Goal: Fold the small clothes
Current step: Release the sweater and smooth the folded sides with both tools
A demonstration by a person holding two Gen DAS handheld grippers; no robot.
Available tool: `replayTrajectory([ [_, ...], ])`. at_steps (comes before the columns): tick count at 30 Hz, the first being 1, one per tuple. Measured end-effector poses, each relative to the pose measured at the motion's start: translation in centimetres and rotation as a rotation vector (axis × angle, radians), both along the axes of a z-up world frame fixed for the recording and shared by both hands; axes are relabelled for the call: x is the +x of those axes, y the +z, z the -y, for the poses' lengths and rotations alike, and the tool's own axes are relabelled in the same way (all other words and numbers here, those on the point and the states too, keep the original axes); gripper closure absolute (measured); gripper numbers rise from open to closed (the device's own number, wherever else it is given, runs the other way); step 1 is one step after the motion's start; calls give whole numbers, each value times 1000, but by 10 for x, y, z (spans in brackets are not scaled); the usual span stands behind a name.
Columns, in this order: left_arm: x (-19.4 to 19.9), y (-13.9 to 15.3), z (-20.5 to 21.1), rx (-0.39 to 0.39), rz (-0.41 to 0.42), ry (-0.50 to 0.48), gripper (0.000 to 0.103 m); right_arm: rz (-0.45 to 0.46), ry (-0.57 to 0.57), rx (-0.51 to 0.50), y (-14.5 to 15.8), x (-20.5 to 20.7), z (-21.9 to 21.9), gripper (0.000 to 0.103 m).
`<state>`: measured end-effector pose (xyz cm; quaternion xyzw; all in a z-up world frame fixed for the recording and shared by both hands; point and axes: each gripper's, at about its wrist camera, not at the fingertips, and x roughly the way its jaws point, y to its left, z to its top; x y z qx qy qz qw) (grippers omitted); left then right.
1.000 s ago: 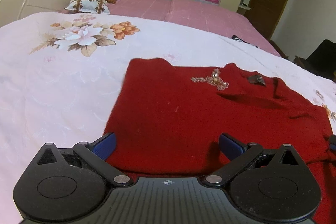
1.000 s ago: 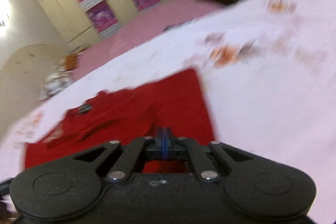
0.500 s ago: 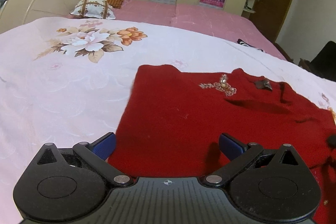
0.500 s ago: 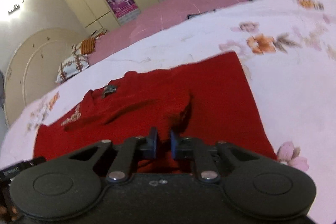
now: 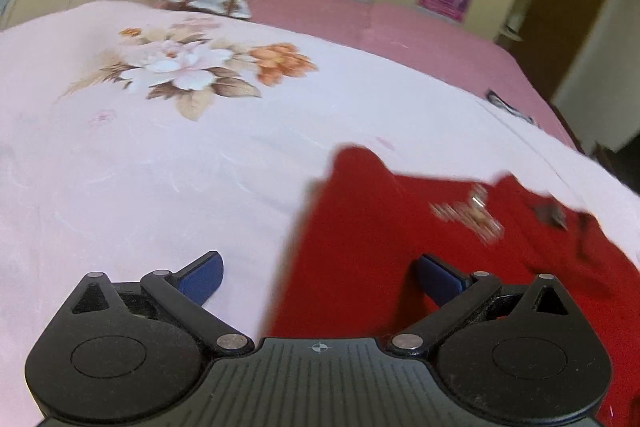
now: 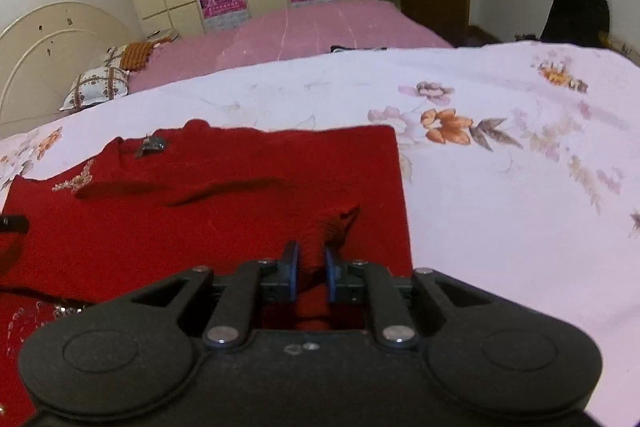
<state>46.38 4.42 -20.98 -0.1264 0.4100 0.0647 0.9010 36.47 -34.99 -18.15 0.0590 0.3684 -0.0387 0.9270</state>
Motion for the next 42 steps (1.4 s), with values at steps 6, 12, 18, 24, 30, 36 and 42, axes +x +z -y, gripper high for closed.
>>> replayTrajectory([
  [6, 18, -3, -7, 63, 49, 62, 26, 40, -28, -73, 5, 0, -5, 79],
  [12, 5, 11, -10, 26, 75, 102, 26, 142, 4, -43, 24, -7, -16, 77],
  [18, -50, 31, 29, 92, 140, -108, 25, 30, 133, -43, 8, 9, -37, 77],
  [24, -55, 2, 22, 78, 44, -95, 18, -27, 58, -98, -7, 19, -21, 77],
  [30, -98, 38, 35, 89, 86, -168, 18, -1, 103, -25, 17, -16, -31, 74],
  [36, -144, 29, 77, 83, 44, -305, 18, -30, 303, 7, 17, -72, -95, 75],
  [42, -171, 9, 71, 145, 47, -308, 18, -109, 376, -55, -6, -88, -119, 76],
])
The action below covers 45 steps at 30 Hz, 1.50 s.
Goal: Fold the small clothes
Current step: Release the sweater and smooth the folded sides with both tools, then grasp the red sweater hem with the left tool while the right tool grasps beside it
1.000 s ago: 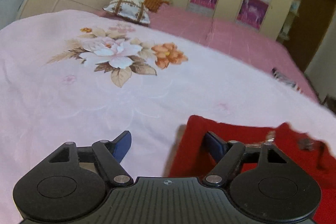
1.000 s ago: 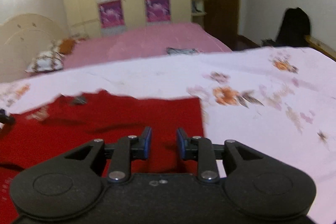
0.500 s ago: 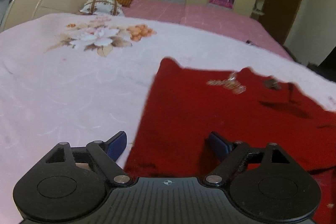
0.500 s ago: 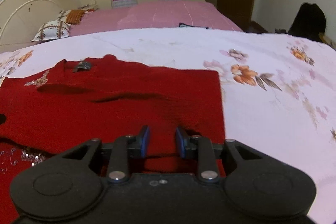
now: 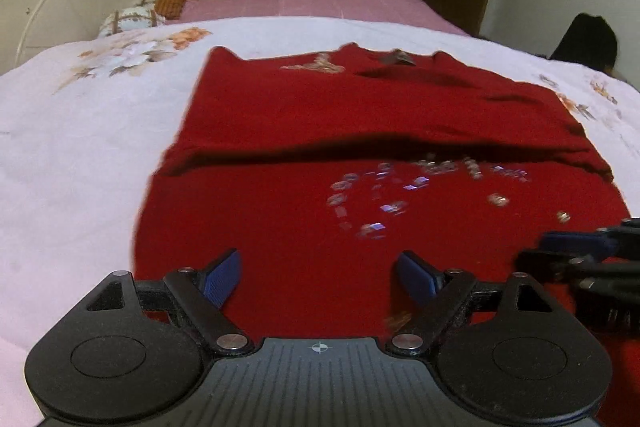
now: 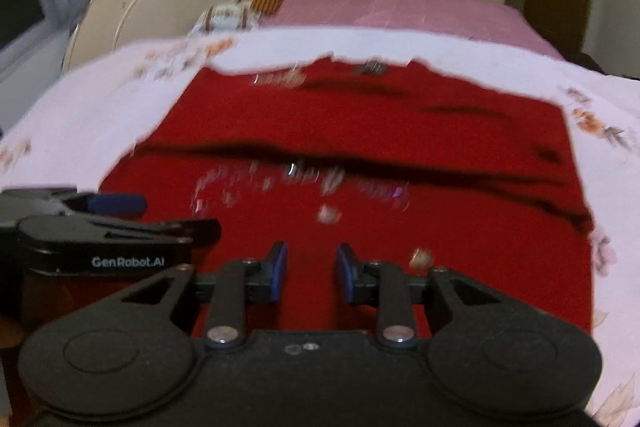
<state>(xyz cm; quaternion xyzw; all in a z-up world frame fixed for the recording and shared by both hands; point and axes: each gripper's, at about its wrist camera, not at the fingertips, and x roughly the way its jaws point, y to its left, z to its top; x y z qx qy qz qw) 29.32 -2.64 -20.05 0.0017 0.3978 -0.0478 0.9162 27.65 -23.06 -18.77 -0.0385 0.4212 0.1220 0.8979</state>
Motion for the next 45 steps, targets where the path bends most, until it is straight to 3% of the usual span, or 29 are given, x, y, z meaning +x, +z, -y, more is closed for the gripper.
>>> replayTrajectory([
  [9, -33, 3, -42, 37, -23, 110, 18, 18, -198, -19, 0, -28, 92, 77],
  [12, -48, 17, -34, -29, -23, 110, 18, 19, -201, 19, 10, -40, 91, 74],
  [16, -65, 28, 2, -39, -15, 32, 18, 26, -119, 93, 20, -56, 61, 74],
  [20, -83, 18, 31, -7, -53, -32, 18, 1, 14, 104, 18, -73, 22, 75],
  [27, -109, 5, 26, 52, -54, -11, 18, 17, 122, -24, -2, -97, 18, 73],
  [32, -129, 6, 11, 46, -59, 22, 18, 30, 80, -53, 1, -113, 45, 73],
  [38, -144, 5, -3, 47, -52, -6, 18, 47, -36, -46, -3, -141, 70, 73],
  [45, -151, 12, -6, 35, -62, -26, 18, 40, -109, -34, 10, -160, 52, 65],
])
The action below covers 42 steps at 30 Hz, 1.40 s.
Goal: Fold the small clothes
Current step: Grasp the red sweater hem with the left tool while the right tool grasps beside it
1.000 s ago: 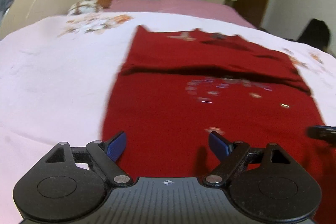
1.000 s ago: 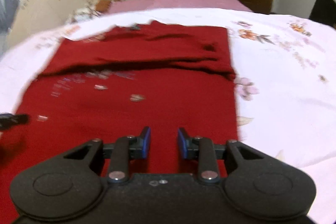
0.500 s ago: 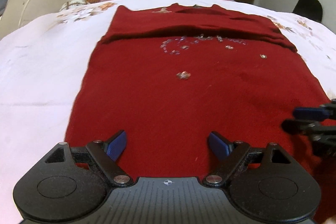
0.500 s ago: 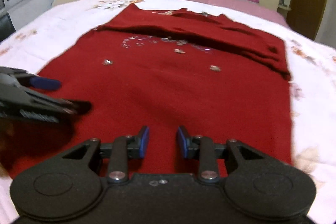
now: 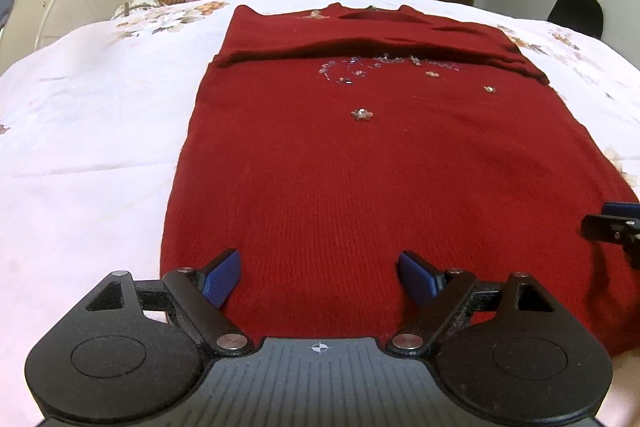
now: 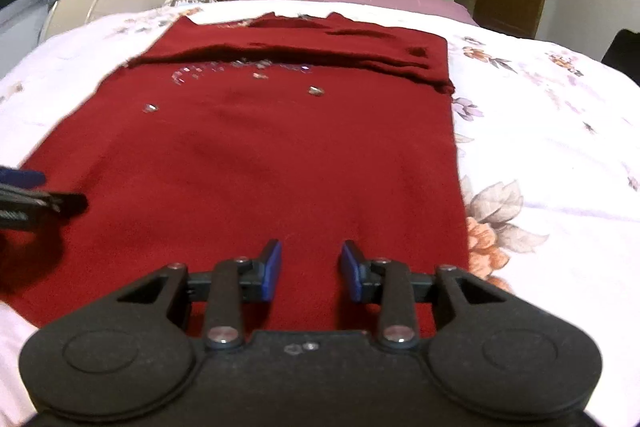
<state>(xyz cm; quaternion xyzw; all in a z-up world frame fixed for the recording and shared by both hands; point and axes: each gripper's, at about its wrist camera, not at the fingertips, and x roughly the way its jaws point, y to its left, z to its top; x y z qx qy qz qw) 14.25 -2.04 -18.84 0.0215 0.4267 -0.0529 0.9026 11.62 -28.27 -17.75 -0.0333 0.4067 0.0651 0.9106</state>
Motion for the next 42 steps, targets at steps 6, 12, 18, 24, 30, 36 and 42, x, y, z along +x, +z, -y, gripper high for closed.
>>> replayTrajectory([
  [6, -12, 7, -3, -30, 6, -9, 18, 21, -7, 35, 9, -19, -34, 61],
  [12, -23, 16, 0, -43, 30, -60, 17, 30, -31, 47, 15, -25, -51, 57],
  [18, -27, 5, -2, -10, 7, -75, 17, 41, -27, 27, 13, -29, -65, 54],
  [24, -47, -3, -12, 13, 31, -130, 16, -24, -45, -29, -12, -38, -60, 49],
  [30, -67, 7, -41, -16, 23, -82, 16, -29, -125, -49, -6, -57, -34, 46],
  [36, -72, 1, -78, -150, -18, 4, 15, 34, -212, -1, 16, -72, -7, 44],
  [42, -66, -7, -88, -301, -32, 12, 16, 6, -275, 49, 7, -72, 14, 44],
])
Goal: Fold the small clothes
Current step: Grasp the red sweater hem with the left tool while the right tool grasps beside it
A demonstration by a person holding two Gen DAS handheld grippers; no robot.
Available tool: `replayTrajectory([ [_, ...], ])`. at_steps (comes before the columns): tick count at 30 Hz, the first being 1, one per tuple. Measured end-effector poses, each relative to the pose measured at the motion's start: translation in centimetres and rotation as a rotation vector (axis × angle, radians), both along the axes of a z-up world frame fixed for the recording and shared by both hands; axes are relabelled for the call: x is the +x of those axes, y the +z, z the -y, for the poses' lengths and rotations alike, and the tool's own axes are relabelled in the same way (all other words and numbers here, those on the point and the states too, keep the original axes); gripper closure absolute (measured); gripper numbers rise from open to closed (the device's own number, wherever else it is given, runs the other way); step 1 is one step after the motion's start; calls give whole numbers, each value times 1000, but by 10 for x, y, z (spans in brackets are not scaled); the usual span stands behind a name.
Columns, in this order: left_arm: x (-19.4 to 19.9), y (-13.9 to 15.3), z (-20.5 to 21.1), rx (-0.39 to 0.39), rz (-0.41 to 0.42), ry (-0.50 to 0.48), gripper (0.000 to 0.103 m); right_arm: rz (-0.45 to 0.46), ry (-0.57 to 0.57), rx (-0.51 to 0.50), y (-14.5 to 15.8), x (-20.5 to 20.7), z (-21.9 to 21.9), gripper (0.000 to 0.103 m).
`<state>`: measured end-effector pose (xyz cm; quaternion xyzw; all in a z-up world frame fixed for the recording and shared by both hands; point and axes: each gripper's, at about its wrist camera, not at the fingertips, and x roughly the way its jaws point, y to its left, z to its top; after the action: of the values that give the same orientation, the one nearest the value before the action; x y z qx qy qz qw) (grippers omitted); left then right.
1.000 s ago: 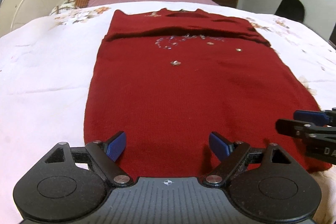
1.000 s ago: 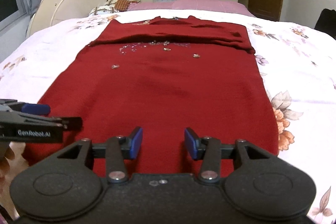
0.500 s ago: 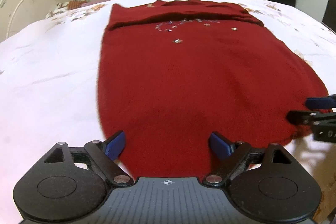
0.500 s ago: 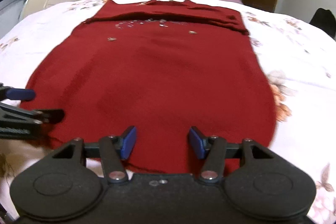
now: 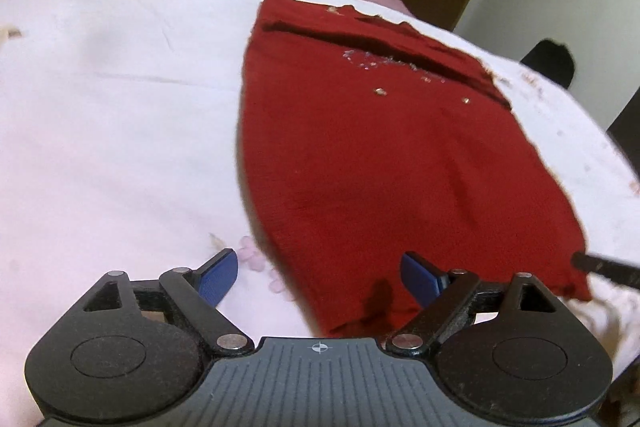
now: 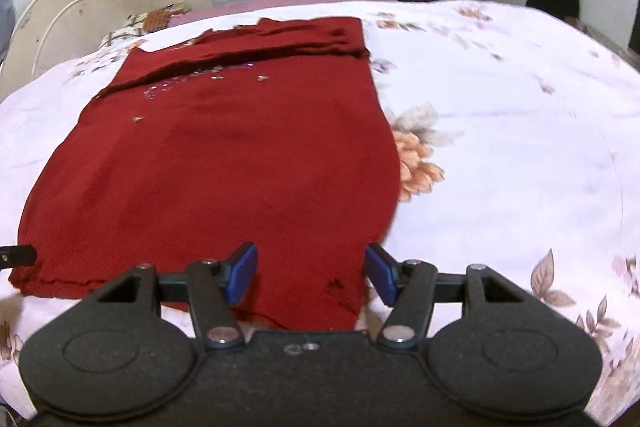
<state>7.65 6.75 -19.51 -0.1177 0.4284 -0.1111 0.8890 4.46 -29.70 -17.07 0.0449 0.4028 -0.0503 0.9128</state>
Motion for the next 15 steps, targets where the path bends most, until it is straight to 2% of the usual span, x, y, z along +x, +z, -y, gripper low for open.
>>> replayTrajectory([
  [4, 5, -4, -3, -94, -17, 35, 16, -9, -31, 18, -8, 6, 11, 45],
  [5, 7, -5, -4, -110, -23, 47, 20, -14, -41, 39, -10, 10, 17, 45],
  [6, 11, -6, -4, -137, -34, 39, 63, -18, -51, 64, -12, 12, 21, 46],
  [7, 18, -12, -4, -167, -96, 28, 95, -23, -64, 91, -14, 13, 25, 48],
  [9, 24, -21, -5, -214, -137, 51, 96, -32, -77, 133, -18, 17, 34, 51],
  [12, 29, -23, -1, -234, -139, 49, 96, -48, -77, 176, -17, 21, 45, 61],
  [15, 31, -22, 5, -220, -143, 12, 96, -65, -81, 251, -17, 21, 56, 62],
])
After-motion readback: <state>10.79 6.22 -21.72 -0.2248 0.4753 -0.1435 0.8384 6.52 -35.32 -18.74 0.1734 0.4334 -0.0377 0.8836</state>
